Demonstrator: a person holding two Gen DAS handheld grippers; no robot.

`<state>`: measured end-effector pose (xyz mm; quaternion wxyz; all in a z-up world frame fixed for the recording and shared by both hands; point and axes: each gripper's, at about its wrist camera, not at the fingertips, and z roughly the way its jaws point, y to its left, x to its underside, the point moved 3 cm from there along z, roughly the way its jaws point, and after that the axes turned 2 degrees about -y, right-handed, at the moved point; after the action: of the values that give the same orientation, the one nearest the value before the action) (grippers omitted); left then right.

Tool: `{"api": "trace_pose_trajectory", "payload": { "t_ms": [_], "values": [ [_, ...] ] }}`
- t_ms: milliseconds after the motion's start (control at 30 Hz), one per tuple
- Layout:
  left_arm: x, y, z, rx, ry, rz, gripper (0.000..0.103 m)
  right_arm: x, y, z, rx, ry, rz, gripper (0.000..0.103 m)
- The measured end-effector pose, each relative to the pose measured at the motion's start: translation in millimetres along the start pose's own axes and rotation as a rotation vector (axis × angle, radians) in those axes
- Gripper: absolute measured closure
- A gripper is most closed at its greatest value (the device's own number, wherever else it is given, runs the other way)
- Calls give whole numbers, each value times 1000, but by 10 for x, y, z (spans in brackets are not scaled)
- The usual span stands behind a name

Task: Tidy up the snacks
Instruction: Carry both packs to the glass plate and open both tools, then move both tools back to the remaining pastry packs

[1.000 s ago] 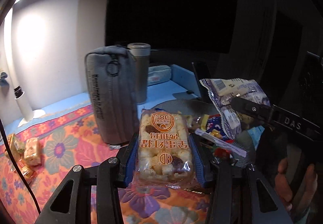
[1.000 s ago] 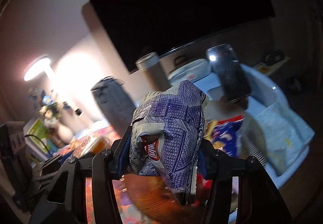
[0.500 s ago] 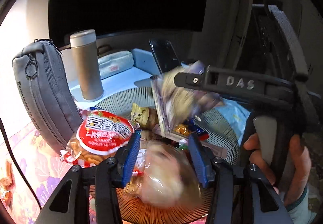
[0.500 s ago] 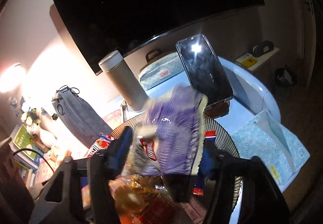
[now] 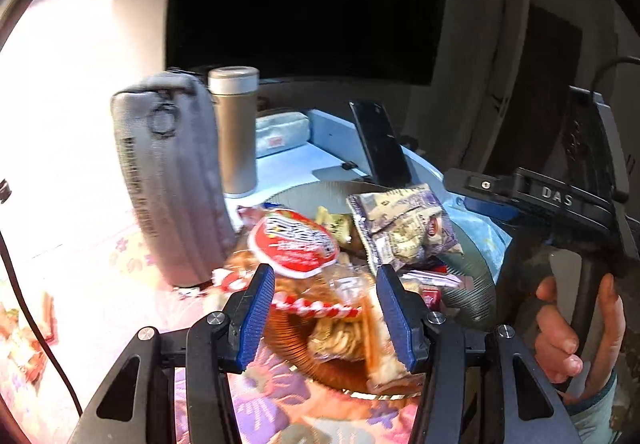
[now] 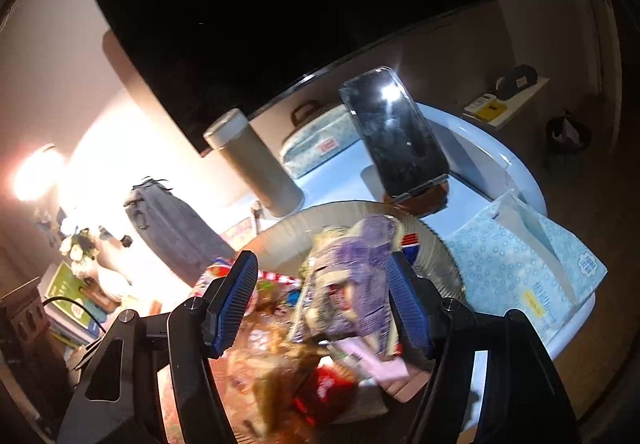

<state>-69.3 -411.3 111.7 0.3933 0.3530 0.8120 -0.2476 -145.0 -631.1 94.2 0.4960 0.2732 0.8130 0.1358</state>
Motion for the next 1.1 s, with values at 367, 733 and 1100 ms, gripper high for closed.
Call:
{"api": "trace_pose_trajectory", "payload": {
  "t_ms": [367,733,1100],
  "values": [
    [185,591,-502,-83,-39,-66,52,337,834,-20,-87,60,-136,35],
    [604,1923,-1358,-269,-91,-269,52,866,1952,348,-210,180,-316,30],
    [1015,3136,-1778,-425,-81,-410,52,1516,2893,1013,-266,365,-462,30]
  ]
}}
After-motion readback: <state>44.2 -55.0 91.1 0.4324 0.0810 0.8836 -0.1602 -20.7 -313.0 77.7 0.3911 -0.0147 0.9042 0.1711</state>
